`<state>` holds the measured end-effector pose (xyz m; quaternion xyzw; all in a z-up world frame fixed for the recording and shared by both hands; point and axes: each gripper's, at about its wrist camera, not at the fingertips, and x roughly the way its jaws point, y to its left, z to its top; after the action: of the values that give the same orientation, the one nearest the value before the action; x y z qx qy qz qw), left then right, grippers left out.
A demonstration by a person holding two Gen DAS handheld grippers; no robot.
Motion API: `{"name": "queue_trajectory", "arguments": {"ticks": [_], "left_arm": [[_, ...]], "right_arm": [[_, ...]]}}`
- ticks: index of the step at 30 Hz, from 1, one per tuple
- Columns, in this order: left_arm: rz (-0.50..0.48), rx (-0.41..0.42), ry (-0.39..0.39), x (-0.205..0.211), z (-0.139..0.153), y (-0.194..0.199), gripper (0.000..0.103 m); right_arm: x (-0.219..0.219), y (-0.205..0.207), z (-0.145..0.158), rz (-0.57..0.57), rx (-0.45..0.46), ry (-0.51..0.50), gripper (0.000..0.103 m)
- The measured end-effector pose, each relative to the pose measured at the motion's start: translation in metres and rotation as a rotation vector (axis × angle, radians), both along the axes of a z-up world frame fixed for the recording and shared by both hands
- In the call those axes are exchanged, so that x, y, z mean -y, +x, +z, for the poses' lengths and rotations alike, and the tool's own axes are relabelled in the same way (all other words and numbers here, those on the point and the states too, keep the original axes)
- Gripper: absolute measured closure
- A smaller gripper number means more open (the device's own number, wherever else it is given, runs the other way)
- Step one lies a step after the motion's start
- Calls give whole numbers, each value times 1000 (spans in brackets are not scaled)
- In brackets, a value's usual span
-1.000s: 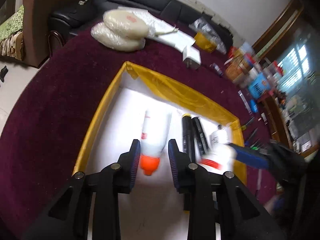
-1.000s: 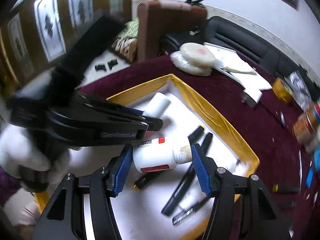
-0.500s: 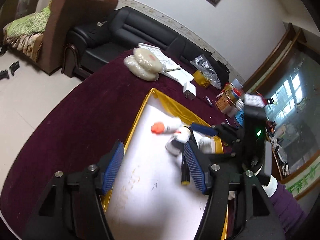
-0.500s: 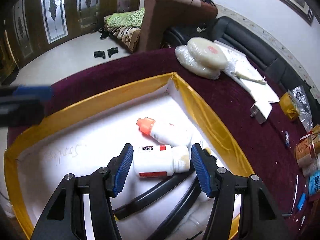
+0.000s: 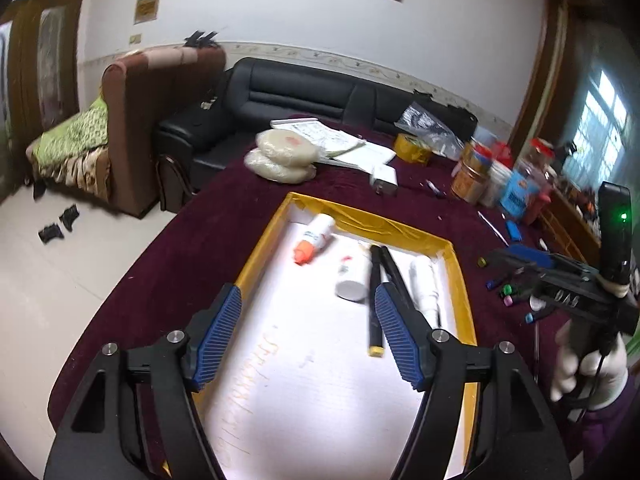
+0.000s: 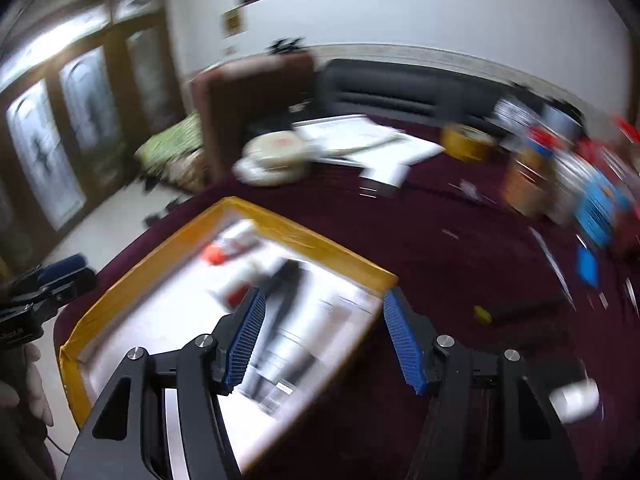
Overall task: Organize rigid objects
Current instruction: 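Release both bottles into the box and open both tools, then move both tools back to the markers and close left tool on green-capped marker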
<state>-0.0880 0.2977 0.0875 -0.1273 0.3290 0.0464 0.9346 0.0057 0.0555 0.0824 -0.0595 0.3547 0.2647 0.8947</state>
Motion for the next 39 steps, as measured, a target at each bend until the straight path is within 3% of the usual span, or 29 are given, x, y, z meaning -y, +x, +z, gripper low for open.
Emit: {"name": "queue_trajectory", "arguments": {"ticks": [5, 10, 20, 25, 28, 30, 31, 32, 37, 39], "left_arm": [[-41, -17, 51, 31, 4, -4, 34], [-62, -43, 106, 63, 7, -8, 34], [-98, -64, 280, 134, 18, -11, 34], [-121, -79, 325, 159, 17, -8, 34], [-139, -91, 346, 173, 15, -6, 34], [-157, -103, 348, 180, 13, -2, 34], [-171, -111, 342, 184, 13, 0, 34], [-190, -117, 332, 187, 12, 2, 34], [-292, -139, 297, 210, 7, 17, 34], [-334, -153, 306, 224, 1, 28, 34]], "right_arm": [[91, 5, -4, -188, -50, 104, 45], [161, -2, -7, -320, -38, 160, 44], [230, -2, -20, -443, -28, 235, 43], [253, -1, -26, -498, -14, 246, 43], [261, -1, -18, -528, 39, 233, 43], [266, 0, -10, -563, 80, 227, 35], [270, 3, -6, -594, 92, 235, 19], [275, 6, -5, -626, 97, 252, 13], [300, 20, -29, -662, 31, 347, 13], [304, 22, -41, -681, 9, 323, 13]]}}
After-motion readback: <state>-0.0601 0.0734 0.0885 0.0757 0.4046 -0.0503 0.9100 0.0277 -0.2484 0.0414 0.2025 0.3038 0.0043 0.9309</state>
